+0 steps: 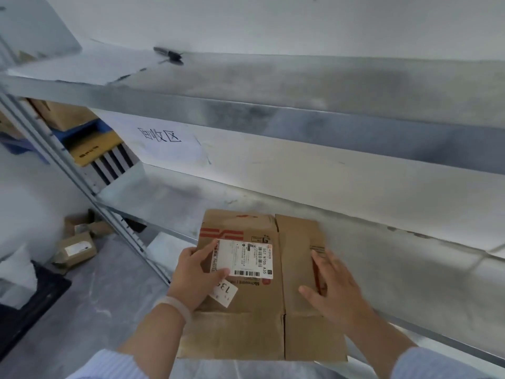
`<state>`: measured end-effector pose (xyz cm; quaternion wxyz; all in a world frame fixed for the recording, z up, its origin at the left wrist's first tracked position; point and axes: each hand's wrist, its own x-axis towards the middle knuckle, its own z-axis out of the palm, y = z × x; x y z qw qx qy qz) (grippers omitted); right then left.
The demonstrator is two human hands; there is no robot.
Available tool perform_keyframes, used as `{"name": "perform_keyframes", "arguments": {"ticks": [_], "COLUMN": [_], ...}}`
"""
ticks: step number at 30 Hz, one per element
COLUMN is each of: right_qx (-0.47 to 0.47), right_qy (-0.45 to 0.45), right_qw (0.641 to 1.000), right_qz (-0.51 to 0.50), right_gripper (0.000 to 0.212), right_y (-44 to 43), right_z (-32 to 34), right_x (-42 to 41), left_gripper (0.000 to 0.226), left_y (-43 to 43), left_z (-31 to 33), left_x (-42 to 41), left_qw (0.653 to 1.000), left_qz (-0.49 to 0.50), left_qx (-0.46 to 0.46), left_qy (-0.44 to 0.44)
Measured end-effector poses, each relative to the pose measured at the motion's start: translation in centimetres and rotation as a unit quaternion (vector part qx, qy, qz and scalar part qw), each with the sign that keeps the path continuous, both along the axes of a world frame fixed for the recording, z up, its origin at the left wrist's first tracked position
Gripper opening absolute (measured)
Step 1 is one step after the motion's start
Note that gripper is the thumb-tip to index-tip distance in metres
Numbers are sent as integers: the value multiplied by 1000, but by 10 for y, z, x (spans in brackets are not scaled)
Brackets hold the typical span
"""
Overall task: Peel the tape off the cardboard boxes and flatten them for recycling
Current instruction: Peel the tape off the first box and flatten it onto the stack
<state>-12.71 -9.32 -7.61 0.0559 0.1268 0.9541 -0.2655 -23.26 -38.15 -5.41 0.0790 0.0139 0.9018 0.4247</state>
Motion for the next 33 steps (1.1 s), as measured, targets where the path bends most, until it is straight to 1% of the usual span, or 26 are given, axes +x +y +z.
{"name": "perform_keyframes", "arguments": {"ticks": [2,5,10,17,22,27,30,33], "right_qx": [24,65,90,92,95,108,115,100], "right_qy": [19,19,29,29,25,19,9,-1], "right_qw": [999,996,993,992,990,988,990,994], "right_qz": [20,50,68,80,99,105,79,33], "right_gripper": [87,85,81,81,87,88,84,81], "right_y": [-41,-98,-158,-191,-213,-246,-265,-283], "right_z": [2,5,5,0,-5,-5,-5,-5], "right_x": [-23,-57,-104,-190,-253,-296,-313,-320], "left_gripper": [71,72,72,70,70,71,71,69], "left_y": [-42,-96,-156,-200,-229,-259,-269,-282], "left_z": [5,9,13,10,15,16,9,-2], "left_x": [-24,-60,-113,-193,-243,-294,-330,-363], "left_qw": [1000,1000,999,998,998,998,996,994], "left_qz": [4,-4,10,20,29,-11,-47,-68], "left_qx": [9,29,37,39,29,-11,-16,-49], "left_qy": [-3,-5,-11,-39,-49,-65,-69,-64]}}
